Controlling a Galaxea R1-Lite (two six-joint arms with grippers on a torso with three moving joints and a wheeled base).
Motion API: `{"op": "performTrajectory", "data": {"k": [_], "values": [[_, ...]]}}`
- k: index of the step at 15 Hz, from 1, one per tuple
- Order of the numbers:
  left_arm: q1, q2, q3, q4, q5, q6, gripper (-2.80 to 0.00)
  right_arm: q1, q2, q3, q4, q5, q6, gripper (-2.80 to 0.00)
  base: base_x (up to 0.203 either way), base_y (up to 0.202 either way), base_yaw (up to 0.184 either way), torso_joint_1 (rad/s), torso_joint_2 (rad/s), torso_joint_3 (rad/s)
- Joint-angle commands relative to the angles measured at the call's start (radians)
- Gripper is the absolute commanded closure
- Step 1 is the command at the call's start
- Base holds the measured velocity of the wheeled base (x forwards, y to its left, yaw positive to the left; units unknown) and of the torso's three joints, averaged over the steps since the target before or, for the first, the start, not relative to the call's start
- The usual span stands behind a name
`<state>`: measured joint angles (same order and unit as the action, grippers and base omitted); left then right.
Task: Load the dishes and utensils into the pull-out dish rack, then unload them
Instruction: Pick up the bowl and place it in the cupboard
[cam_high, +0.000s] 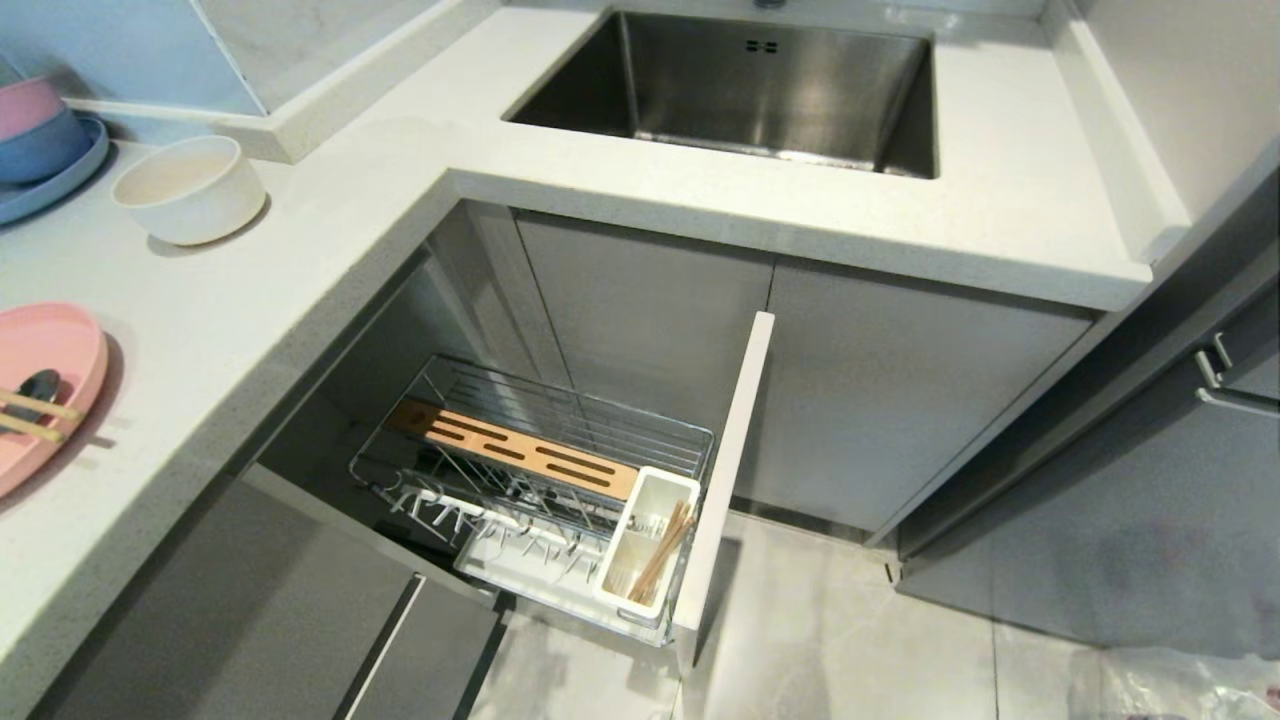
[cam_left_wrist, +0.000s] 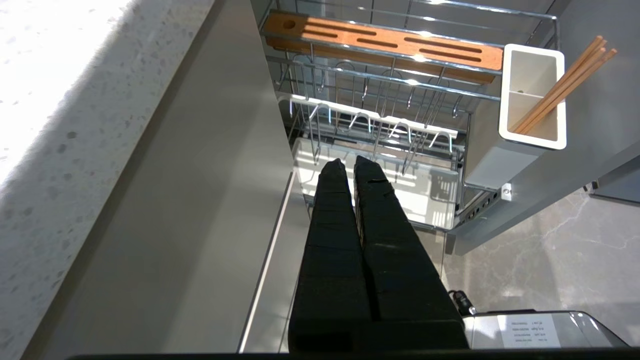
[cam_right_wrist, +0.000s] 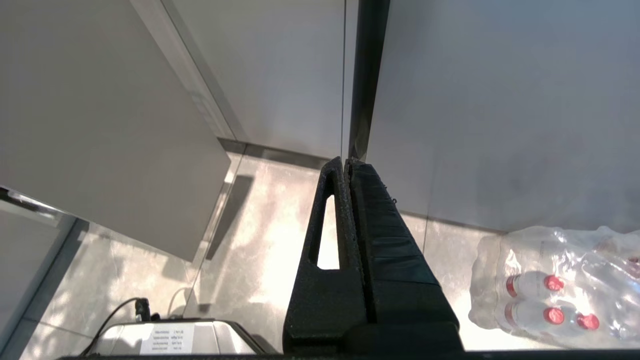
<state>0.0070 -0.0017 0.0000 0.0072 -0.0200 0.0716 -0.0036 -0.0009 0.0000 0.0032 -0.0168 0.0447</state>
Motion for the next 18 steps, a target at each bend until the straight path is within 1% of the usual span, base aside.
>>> {"op": "performTrajectory", "data": {"k": [1,3,4,5,6,8,10,12,14,16,18], "values": [[0.001,-0.001,0.0,-0.001,0.0,-0.006,0.0,0.0,0.001,0.002,0.0,0.0,0.001,0.0,0.0,0.0,0.0,0.007,0.0,-0.079],[0.001,-0.001,0.0,-0.003,0.0,-0.036,0.0,0.001,0.001,0.002,0.0,0.0,0.001,0.0,0.0,0.0,0.0,0.004,0.0,-0.019],[0.0,-0.001,0.0,-0.003,0.0,-0.039,0.0,-0.001,0.001,0.002,0.0,0.0,0.0,0.0,0.0,0.0,0.0,0.0,0.0,0.0],[0.0,-0.001,-0.005,-0.027,0.0,-0.036,0.0,-0.001,0.001,0.002,0.0,0.0,0.0,0.0,0.0,0.0,0.0,0.0,0.0,0.0],[0.0,-0.001,-0.027,-0.061,0.001,-0.035,0.0,-0.001,0.001,0.002,0.0,0.0,0.001,0.0,0.0,0.0,0.0,0.0,0.0,0.0],[0.0,0.002,-0.158,-0.075,-0.003,-0.031,0.0,0.001,0.001,0.002,0.0,0.0,0.0,0.0,0.0,0.0,0.0,0.0,0.0,0.0],[0.0,0.041,-0.353,-0.025,-0.005,-0.016,0.0,0.0,0.001,0.002,0.0,0.0,0.0,0.0,0.0,0.0,0.0,0.0,0.0,0.0],[0.0,0.149,-0.591,0.039,-0.003,-0.008,0.0,-0.001,0.001,0.002,0.0,0.0,0.0,0.0,0.0,0.0,0.0,0.0,0.0,0.0],[0.002,0.334,-0.837,0.074,0.001,-0.004,0.0,0.0,0.001,0.002,0.0,0.0,0.001,0.0,0.0,0.0,0.0,0.0,0.0,0.0],[0.004,0.556,-1.098,0.092,0.014,-0.001,0.0,-0.001,0.001,0.002,0.0,0.0,0.001,0.0,0.0,0.0,0.0,0.0,0.0,0.0],[0.006,0.775,-1.323,0.104,0.052,0.001,0.0,0.0,0.001,0.002,0.0,0.0,0.001,0.0,0.0,0.0,0.0,0.0,0.0,0.0]]}}
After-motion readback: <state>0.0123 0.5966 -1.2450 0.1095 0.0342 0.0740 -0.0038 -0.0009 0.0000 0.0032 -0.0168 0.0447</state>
